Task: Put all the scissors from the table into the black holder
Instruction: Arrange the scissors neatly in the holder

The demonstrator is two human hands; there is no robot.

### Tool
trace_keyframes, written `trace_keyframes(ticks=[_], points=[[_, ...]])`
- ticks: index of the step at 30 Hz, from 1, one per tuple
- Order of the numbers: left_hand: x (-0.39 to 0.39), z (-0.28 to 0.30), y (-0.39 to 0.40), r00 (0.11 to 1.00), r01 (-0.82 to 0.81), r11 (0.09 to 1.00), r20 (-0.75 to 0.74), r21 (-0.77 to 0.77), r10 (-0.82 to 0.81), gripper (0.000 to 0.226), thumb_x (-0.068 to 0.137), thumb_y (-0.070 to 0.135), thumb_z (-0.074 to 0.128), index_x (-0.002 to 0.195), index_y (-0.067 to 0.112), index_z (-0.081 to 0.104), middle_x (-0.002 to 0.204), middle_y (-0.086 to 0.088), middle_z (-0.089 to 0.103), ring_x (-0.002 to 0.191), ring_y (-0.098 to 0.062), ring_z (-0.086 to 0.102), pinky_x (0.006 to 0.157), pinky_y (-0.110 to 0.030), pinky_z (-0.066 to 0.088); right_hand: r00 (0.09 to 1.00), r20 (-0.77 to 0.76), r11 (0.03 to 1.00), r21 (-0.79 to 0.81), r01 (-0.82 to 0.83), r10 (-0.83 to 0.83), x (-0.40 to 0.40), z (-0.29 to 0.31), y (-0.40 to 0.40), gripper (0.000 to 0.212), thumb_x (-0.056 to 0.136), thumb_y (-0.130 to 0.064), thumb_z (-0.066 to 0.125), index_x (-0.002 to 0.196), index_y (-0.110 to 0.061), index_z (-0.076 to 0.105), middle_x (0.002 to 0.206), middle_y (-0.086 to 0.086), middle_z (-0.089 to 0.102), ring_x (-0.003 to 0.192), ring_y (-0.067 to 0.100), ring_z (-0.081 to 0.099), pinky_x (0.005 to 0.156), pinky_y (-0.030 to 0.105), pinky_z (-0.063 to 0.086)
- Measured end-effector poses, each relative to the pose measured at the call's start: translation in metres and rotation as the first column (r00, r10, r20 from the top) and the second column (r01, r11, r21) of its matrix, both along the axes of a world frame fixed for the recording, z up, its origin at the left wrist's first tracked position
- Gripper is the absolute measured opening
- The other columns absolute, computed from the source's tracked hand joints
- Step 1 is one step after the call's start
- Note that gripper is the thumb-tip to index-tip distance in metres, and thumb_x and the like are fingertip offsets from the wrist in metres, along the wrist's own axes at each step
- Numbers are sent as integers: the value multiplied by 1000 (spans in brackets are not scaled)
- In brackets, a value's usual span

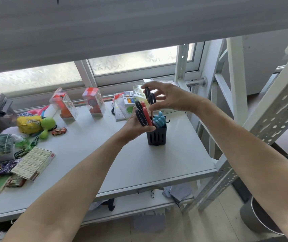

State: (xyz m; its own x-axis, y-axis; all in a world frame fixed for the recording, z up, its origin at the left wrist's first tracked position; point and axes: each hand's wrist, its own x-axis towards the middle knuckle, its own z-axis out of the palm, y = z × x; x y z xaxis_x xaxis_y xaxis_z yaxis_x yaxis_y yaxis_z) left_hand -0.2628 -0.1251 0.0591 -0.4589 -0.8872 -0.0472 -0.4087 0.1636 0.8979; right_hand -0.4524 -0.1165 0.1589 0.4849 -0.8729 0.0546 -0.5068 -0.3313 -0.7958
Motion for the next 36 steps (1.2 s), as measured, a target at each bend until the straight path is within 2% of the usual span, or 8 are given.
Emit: trace_keyframes(ticks=[6,14,17,19,23,27,32,36], points=[[0,2,0,1000,-25,1000,14,4,25,80,79,10,80,144,14,32,135,-8,46,104,3,51,63,6,43,999,-32,999,-34,8,-10,8,1,2,67,80,-19,78,137,-27,44,132,-4,53,116,15,58,100,22,44],[-1,0,3,998,-58,998,-2,5,58,80,77,10,81,142,14,35,130,-7,52,109,-1,55,69,-1,50,974,-228,985,-163,-58,20,15,10,12,69,79,-23,78,139,-30,43,135,-8,53,113,10,57,107,41,42],[-2,3,5,999,-49,999,-10,13,49,82,78,10,81,144,14,32,133,-3,49,111,-2,53,67,2,47,954,-299,974,-204,-98,34,19,14,18,70,80,-25,77,140,-31,42,119,-19,55,107,6,55,100,33,43],[-1,5,6,998,-54,998,-32,18,55,84,79,9,80,146,14,30,134,-1,49,111,0,53,68,3,47,949,-313,979,-180,-94,34,20,13,17,71,81,-24,77,141,-31,41,102,-29,48,105,5,51,97,28,39],[1,5,10,996,-62,997,-69,44,64,80,79,11,81,145,15,35,128,3,59,116,-4,59,73,-4,51,931,-362,992,-98,-77,36,14,-8,8,73,78,-27,78,140,-36,42,117,-16,55,110,8,54,103,39,43],[-2,7,15,988,-95,995,-121,19,97,75,80,13,81,140,20,37,116,13,61,106,0,64,75,-8,53,964,-264,999,-44,23,-34,7,-30,9,72,79,-28,78,138,-46,42,118,-16,56,114,9,54,103,37,44],[-11,6,18,978,-122,992,-171,-28,116,104,77,27,83,152,19,13,116,7,68,114,-10,66,100,-36,54,976,-215,997,62,42,-28,-4,-36,6,65,81,-32,76,137,-42,47,128,-10,59,120,10,53,109,35,40],[-14,3,17,968,-129,991,-222,-47,116,121,78,5,80,156,30,-9,117,20,60,106,1,68,96,-32,55,965,-254,984,176,-23,68,-14,-25,5,56,89,-31,68,141,-31,47,143,-9,50,134,8,42,116,36,30]])
